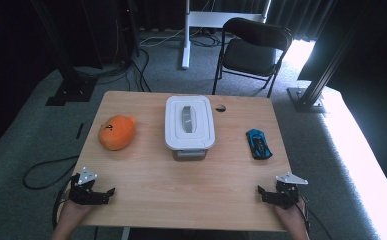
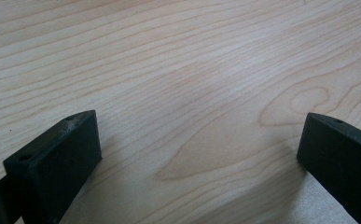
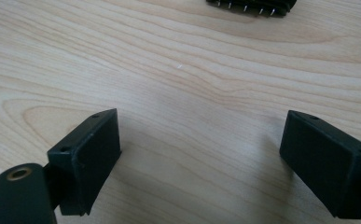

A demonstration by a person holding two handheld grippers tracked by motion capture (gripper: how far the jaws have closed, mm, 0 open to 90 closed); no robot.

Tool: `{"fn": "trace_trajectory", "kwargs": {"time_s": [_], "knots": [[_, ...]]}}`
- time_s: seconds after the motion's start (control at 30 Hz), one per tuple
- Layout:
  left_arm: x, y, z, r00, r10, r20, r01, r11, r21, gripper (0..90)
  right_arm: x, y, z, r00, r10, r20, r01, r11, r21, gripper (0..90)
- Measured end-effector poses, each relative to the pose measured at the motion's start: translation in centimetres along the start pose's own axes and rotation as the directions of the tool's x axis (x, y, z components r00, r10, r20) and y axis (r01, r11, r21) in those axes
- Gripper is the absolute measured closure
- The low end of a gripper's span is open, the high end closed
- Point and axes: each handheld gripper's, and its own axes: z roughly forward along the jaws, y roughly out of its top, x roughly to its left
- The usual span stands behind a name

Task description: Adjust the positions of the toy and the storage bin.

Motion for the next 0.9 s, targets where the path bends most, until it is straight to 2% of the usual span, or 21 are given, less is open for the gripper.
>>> {"fn": "trace_trajectory", "kwargs": {"time_s": [0.1, 0.17, 0.3, 0.43, 0.57, 0.7, 0.77, 0.9], "knots": [[0.0, 0.0, 0.0, 1.0000, 0.005, 0.005, -0.005, 1.0000, -0.001, 0.1, 0.0, 0.0, 0.0, 1.0000, 0.000, -0.001, 0.000, 1.000, 0.000, 11.5], [-0.1, -0.1, -0.1, 0.9989, 0.029, 0.038, -0.029, 0.9996, -0.005, 0.1, 0.0, 0.0, 0.0, 1.0000, 0.001, -0.002, -0.001, 1.000, 0.000, 11.5], [0.1, -0.1, -0.2, 0.9980, 0.018, 0.060, -0.017, 0.9998, -0.013, 0.1, 0.0, 0.0, 0.0, 1.0000, 0.000, -0.001, 0.000, 1.000, 0.000, 11.6], [-0.3, -0.1, 0.0, 0.9986, 0.039, 0.036, -0.039, 0.9992, -0.002, 0.1, 0.1, -0.1, -0.1, 1.0000, 0.000, 0.001, 0.000, 1.000, 0.001, 11.6], [-0.3, -0.1, -0.1, 0.9989, 0.035, 0.032, -0.035, 0.9994, -0.002, 0.1, 0.1, 0.0, -0.1, 0.9999, 0.007, 0.010, -0.007, 1.000, 0.002, 12.6], [-0.2, -0.1, -0.1, 0.9993, 0.028, 0.025, -0.028, 0.9996, -0.002, 0.1, -0.4, 0.4, -0.2, 0.9986, 0.054, -0.003, -0.054, 0.998, 0.020, 12.5], [-0.2, -0.1, 0.0, 0.9996, 0.022, 0.020, -0.022, 0.9998, -0.001, 0.1, -0.4, 0.7, -0.2, 0.9984, 0.052, 0.020, -0.053, 0.999, 0.007, 12.6], [-0.2, -0.1, 0.0, 0.9995, 0.023, 0.022, -0.023, 0.9997, -0.002, 0.1, -0.5, 1.5, -0.1, 0.9975, 0.067, 0.022, -0.067, 0.998, -0.003, 12.6]]}}
